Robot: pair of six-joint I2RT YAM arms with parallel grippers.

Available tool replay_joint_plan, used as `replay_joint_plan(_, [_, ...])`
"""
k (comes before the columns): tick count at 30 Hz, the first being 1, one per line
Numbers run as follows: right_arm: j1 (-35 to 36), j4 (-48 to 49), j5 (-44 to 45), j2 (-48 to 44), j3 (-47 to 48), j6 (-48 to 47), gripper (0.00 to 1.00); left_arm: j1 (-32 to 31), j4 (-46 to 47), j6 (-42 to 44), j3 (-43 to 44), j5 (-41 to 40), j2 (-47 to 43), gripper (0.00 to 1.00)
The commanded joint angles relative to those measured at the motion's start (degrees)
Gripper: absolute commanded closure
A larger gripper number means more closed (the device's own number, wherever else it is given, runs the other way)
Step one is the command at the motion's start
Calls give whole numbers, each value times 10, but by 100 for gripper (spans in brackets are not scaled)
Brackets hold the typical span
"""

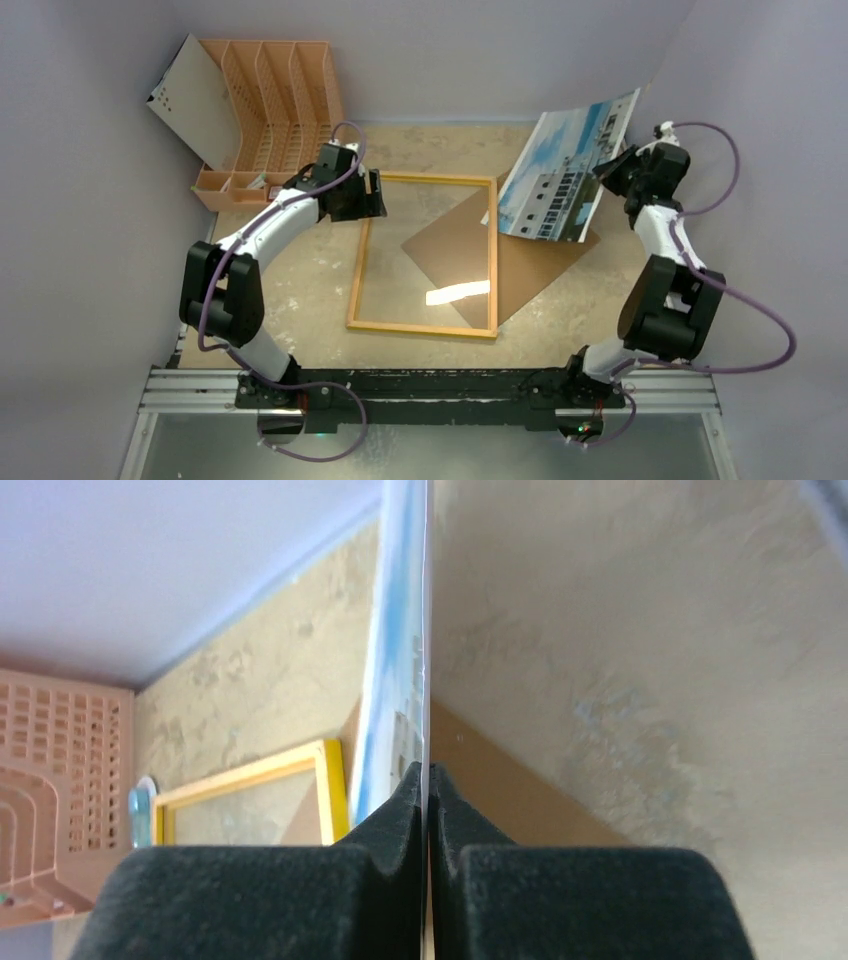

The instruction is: Put the photo into the frame

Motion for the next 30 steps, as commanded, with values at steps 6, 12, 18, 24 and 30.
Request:
replay_joint_plan(6, [114, -216, 178, -105, 152, -42, 100, 5, -14, 1, 43, -32, -19, 27])
replay_joint_plan(12, [189, -311, 168, -139, 217, -27, 100, 14, -37, 0, 31, -99, -22, 27])
replay_joint_plan(18, [194, -346, 9, -160, 244, -16, 100, 32, -37, -8, -8, -113, -25, 27])
replay_joint_plan(24, [194, -350, -138, -166, 245, 12, 100, 32, -17, -14, -38, -83, -3, 37])
replay_joint_plan(30, [221, -376, -159, -158, 238, 34, 100, 32, 14, -18, -57, -63, 34, 57])
